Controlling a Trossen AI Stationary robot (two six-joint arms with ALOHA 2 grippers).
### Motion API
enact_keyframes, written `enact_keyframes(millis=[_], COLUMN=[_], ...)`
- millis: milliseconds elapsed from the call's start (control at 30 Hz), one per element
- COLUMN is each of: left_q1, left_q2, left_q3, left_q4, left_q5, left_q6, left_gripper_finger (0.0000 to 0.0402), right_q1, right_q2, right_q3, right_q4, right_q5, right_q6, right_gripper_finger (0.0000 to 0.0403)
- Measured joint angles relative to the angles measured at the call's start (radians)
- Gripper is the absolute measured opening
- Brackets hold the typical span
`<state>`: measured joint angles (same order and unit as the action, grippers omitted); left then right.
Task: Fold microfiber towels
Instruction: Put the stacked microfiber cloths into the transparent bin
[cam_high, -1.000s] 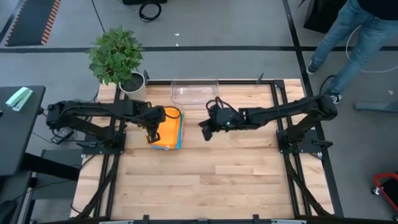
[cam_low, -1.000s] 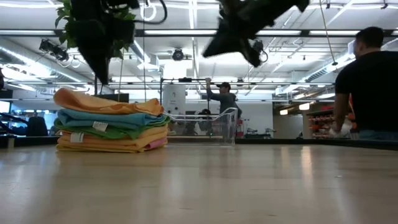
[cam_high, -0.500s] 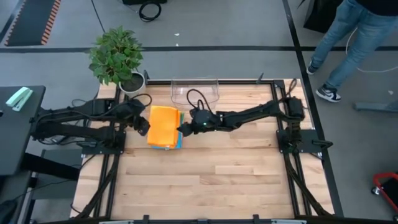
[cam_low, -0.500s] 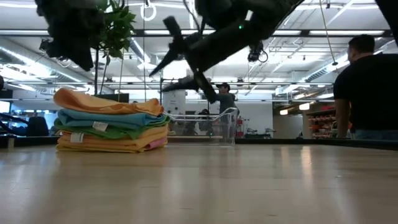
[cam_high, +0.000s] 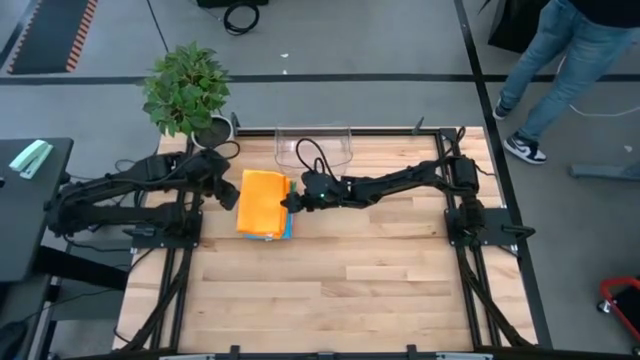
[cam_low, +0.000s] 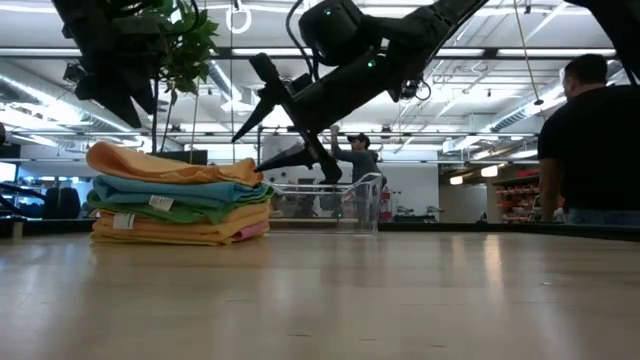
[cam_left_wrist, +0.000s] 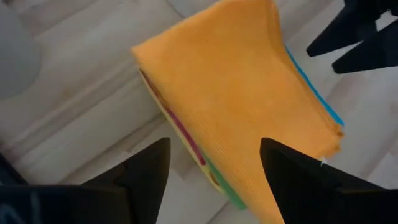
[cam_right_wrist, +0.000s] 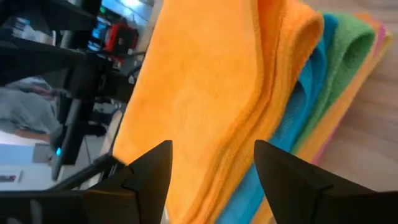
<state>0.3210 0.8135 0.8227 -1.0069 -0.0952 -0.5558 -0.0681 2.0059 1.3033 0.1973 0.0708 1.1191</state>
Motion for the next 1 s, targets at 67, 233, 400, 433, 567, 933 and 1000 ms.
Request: enact_keyframes(millis=[67, 233, 400, 433, 567, 933, 1000], left_q1=[0.024, 0.088, 0.14, 0.148, 0.161, 0.16, 0.16], left_q2=[0.0, -0.025, -0.056, -0.057, -0.057, -0.057, -0.056], left_q3=[-0.001, -0.094, -0.18, -0.186, -0.195, -0.195, -0.195], left_q4=[-0.001, 0.037, 0.129, 0.131, 0.127, 0.146, 0.146], left_q5=[0.0, 0.028, 0.104, 0.115, 0.126, 0.129, 0.129], left_q6=[0.017, 0.018, 0.015, 0.019, 0.039, 0.044, 0.045], left_gripper_finger=[0.0259, 0.0247, 0.0244, 0.0245, 0.0242, 0.0236, 0.0233], right_q1=[-0.001, 0.0, 0.0, 0.0, 0.001, 0.011, 0.012], right_q2=[0.013, 0.059, 0.058, 0.053, 0.022, 0.011, 0.013], right_q3=[0.001, -0.002, -0.002, -0.002, -0.002, -0.001, -0.001], right_q4=[0.01, 0.02, 0.022, 0.012, 0.009, -0.013, -0.007], right_q5=[0.01, 0.01, 0.013, 0.009, 0.006, 0.002, 0.013], right_q6=[0.007, 0.039, 0.035, 0.029, 0.005, -0.001, -0.001], right_gripper_finger=[0.0234, 0.0235, 0.0235, 0.0235, 0.0235, 0.0235, 0.0235])
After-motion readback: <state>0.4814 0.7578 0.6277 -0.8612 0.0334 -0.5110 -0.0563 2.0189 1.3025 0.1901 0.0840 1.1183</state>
